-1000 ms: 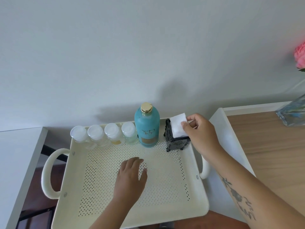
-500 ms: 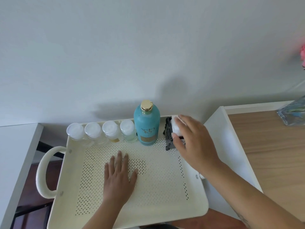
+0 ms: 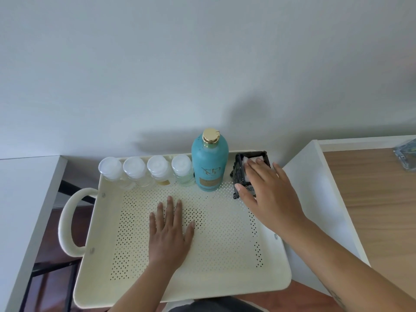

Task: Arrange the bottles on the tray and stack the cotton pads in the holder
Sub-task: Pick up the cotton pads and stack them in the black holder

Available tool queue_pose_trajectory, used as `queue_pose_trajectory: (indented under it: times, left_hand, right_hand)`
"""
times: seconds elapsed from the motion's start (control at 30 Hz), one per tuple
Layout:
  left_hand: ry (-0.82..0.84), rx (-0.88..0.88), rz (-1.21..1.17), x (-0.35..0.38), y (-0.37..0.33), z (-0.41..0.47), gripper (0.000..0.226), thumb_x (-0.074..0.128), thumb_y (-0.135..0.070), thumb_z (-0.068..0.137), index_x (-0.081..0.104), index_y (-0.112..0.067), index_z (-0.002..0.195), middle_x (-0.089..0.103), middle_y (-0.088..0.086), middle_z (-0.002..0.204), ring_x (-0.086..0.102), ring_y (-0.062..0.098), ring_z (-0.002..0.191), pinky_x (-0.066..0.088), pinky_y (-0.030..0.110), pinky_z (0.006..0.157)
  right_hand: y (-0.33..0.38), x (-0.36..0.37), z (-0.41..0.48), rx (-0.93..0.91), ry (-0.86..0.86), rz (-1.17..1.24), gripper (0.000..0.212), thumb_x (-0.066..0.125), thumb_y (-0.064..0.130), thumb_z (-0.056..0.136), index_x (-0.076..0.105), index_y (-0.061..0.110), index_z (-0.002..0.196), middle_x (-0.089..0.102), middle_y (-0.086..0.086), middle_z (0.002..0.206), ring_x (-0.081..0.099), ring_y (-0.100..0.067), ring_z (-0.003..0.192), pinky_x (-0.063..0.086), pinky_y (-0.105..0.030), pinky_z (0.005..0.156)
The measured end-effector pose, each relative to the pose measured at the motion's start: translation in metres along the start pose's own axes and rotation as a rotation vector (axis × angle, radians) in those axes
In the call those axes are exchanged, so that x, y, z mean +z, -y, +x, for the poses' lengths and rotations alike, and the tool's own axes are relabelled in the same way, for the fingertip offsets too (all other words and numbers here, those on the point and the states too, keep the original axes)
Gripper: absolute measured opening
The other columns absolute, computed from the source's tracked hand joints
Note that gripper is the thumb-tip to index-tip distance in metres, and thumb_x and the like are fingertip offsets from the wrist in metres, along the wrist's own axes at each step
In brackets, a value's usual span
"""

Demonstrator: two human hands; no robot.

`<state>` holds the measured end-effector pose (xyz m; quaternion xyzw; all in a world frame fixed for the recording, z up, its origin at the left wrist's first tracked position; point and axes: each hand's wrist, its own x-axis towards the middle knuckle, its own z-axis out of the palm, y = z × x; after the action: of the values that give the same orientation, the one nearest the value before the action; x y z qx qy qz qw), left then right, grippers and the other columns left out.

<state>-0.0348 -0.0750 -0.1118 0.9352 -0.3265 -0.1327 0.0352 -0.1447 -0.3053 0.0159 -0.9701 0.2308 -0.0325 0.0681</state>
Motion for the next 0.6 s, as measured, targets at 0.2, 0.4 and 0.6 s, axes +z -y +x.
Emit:
queue_pose_trajectory:
  times: [0.2, 0.4, 0.6]
  left_hand:
    - [0.004, 0.004, -0.002, 0.002, 0.001, 0.0, 0.077, 0.007, -0.064, 0.093, 0.007, -0.019, 0.156, -0.003, 0.005, 0.164, -0.007, 0.028, 0.15, -0.002, 0.048, 0.121]
    - [0.003, 0.004, 0.013, 0.003, 0.001, -0.001, 0.075, 0.002, -0.064, 0.092, -0.007, -0.021, 0.153, -0.012, 0.003, 0.163, -0.017, 0.025, 0.148, -0.009, 0.046, 0.121]
    - [0.01, 0.0, 0.024, 0.001, 0.001, 0.0, 0.075, 0.0, -0.064, 0.091, -0.01, -0.022, 0.152, -0.014, 0.003, 0.162, -0.02, 0.024, 0.147, -0.01, 0.046, 0.12]
  right_hand:
    - [-0.002, -0.003, -0.005, -0.029, -0.232, 0.074, 0.049, 0.047, 0.036, 0.095, 0.057, 0.004, 0.131, 0.058, -0.011, 0.138, 0.049, -0.031, 0.132, 0.037, -0.05, 0.109]
    - [0.001, 0.002, -0.011, -0.041, -0.197, 0.008, 0.048, 0.046, 0.039, 0.095, 0.063, 0.005, 0.125, 0.065, -0.008, 0.129, 0.058, -0.026, 0.123, 0.033, -0.044, 0.109]
    - [0.001, 0.0, -0.009, -0.014, -0.05, -0.039, 0.058, 0.038, 0.048, 0.094, 0.06, 0.007, 0.129, 0.063, -0.006, 0.133, 0.053, -0.021, 0.13, 0.027, -0.044, 0.115]
